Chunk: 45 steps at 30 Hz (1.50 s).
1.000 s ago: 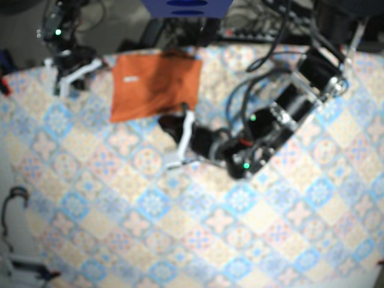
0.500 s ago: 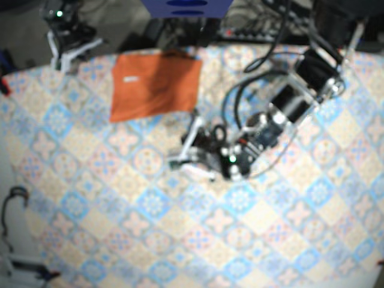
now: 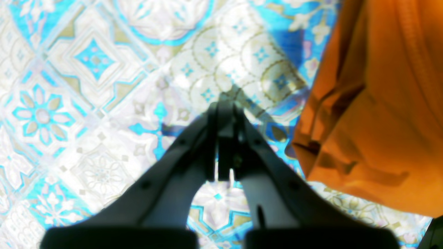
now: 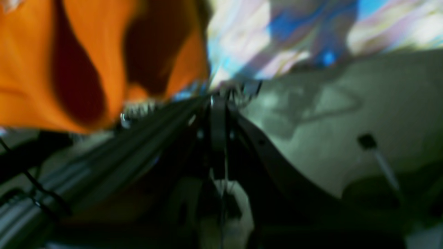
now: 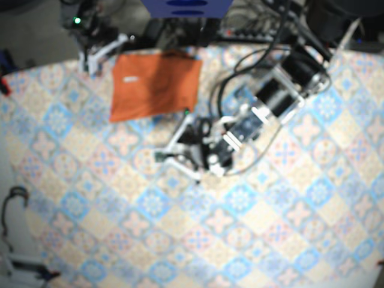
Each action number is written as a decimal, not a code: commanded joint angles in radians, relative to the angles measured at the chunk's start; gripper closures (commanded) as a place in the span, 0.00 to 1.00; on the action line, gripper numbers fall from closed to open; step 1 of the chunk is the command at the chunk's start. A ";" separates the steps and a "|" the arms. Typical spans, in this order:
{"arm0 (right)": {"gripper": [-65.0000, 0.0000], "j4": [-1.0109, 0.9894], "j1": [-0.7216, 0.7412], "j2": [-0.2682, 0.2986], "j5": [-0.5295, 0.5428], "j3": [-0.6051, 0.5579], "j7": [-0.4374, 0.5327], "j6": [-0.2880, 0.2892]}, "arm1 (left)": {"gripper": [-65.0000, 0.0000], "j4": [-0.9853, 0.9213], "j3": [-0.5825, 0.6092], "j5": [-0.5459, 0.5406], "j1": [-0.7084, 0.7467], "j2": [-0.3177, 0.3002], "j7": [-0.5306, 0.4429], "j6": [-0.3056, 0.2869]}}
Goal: Fold the T-shirt properly
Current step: 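Open the left gripper and lift both grippers off the orange bundle, then grasp the bundle's edges with both grippers and fold it over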
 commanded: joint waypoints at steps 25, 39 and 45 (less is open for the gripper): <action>1.00 0.067 -0.044 0.020 -0.289 -0.164 0.002 0.002 | 1.00 -0.033 -0.001 -0.006 0.037 0.026 -0.016 0.060; 1.00 0.084 -0.026 0.021 -0.291 -0.204 0.002 0.001 | 1.00 -0.194 -0.001 -0.006 0.040 0.022 -0.128 0.062; 1.00 0.087 -0.001 0.024 -0.291 -0.204 0.000 0.001 | 1.00 -0.194 -0.001 -0.006 0.040 0.026 -0.128 0.062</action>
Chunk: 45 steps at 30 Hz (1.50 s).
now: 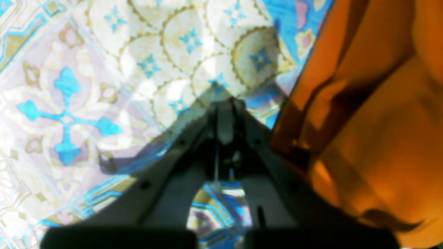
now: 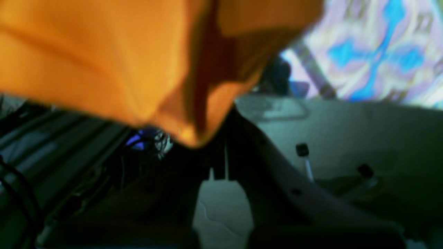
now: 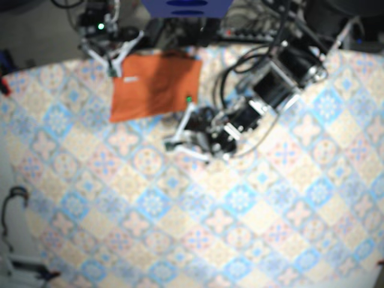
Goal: Fold the T-shirt properly
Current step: 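Grasp the bundle's edges with both grippers and fold it over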
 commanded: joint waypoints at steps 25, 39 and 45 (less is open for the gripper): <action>1.00 -0.017 0.196 0.004 -0.001 0.002 -0.100 0.000 | 1.00 0.115 -0.002 -0.008 0.042 -0.036 0.059 0.002; 1.00 -0.118 0.311 0.004 -0.001 0.002 -0.100 0.000 | 1.00 0.336 -0.003 -0.008 0.102 -0.144 0.142 0.002; 1.00 -0.181 0.366 0.004 -0.001 -0.018 -0.095 0.001 | 1.00 0.348 -0.005 -0.010 0.134 -0.176 0.142 0.000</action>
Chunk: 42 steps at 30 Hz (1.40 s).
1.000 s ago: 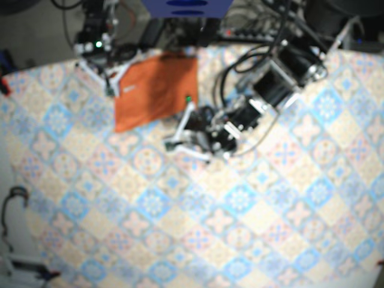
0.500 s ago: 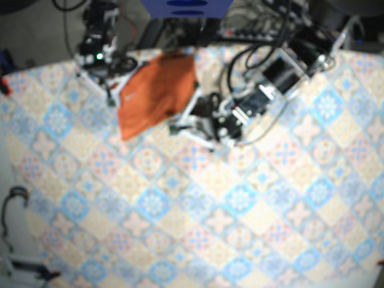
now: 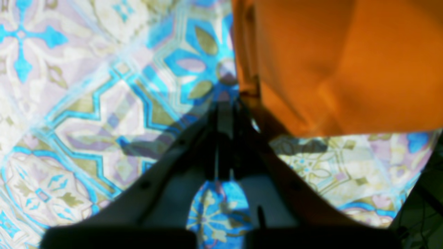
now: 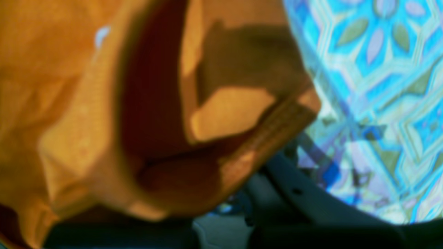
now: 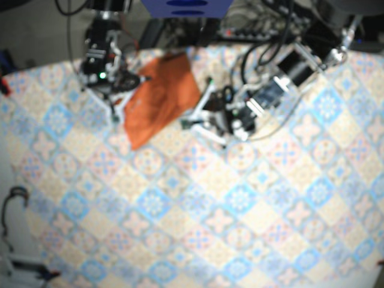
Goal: Fold the T-shirt properly
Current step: 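Grasp the bundle's edges with both grippers and fold it over, then lay the folded layer down and flatten it with both grippers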
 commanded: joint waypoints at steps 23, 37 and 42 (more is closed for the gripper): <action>1.00 -0.090 0.164 0.025 0.007 -0.102 0.018 0.002 | 1.00 0.144 -0.001 -0.009 0.094 -0.002 -0.008 0.003; 1.00 -0.223 0.241 0.021 0.009 -0.237 0.081 0.002 | 1.00 0.144 0.062 -0.009 0.095 0.034 -0.008 0.003; 1.00 -0.228 0.239 0.021 0.009 -0.236 0.104 0.002 | 1.00 0.144 0.062 -0.009 0.095 0.034 -0.008 0.003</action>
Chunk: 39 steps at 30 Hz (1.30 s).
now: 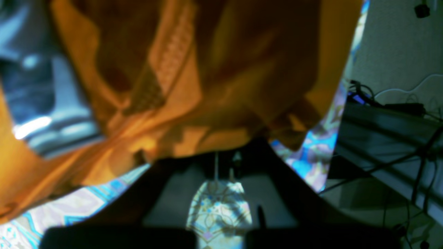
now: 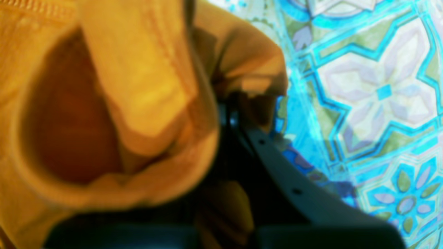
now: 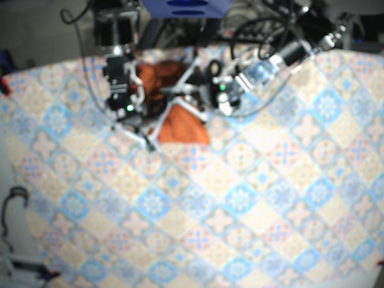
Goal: Fold the T-shirt properly
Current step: 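Lay the folded layer down and flatten it with both grippers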
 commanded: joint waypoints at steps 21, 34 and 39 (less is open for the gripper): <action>1.00 0.022 0.014 0.022 -0.060 0.010 0.044 0.004 | 1.00 0.015 -0.005 -0.007 -0.015 -0.015 -0.020 0.000; 0.86 0.103 0.010 0.022 -0.273 0.010 0.044 0.004 | 1.00 0.015 -0.007 -0.008 -0.015 -0.039 -0.020 0.000; 0.78 0.155 0.009 0.022 -0.273 0.010 0.046 0.003 | 1.00 0.019 -0.008 -0.008 -0.014 -0.067 -0.021 0.000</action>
